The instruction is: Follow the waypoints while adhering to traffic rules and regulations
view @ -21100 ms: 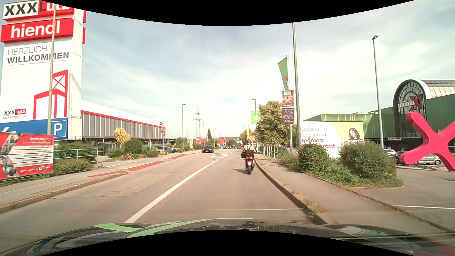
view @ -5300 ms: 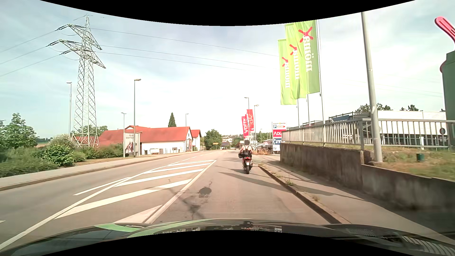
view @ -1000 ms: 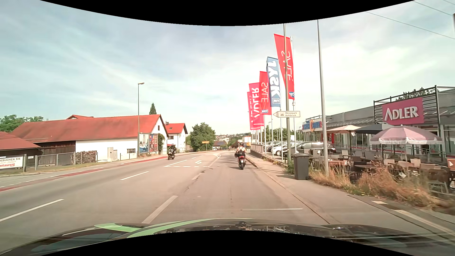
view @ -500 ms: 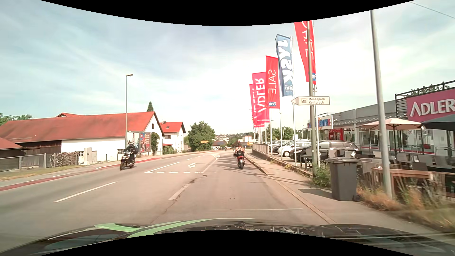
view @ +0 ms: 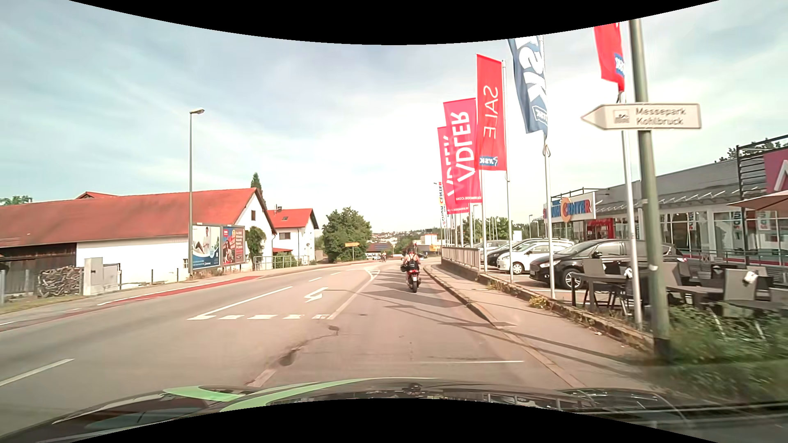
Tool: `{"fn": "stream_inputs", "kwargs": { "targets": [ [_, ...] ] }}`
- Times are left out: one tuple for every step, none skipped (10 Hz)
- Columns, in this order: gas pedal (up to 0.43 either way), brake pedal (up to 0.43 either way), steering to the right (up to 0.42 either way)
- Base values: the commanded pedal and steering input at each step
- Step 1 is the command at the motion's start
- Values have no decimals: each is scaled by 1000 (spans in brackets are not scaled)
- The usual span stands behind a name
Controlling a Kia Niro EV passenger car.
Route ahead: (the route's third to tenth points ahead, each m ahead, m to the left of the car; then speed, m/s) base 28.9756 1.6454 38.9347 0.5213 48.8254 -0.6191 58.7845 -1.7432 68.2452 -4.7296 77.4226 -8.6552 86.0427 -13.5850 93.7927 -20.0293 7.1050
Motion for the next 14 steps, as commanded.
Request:
{"fn": "stream_inputs", "kwargs": {
  "targets": [
    [59, 0, -1],
    [59, 0, -1],
    [59, 0, -2],
    [59, 0, -1],
    [59, 0, -1],
    [59, 0, -1],
    [59, 0, -1],
    [59, 0, -1],
    [59, 0, 0],
    [59, 0, 0],
    [59, 0, 1],
    [59, 0, 0],
    [59, 0, 1],
    [59, 0, 2]
  ]
}}
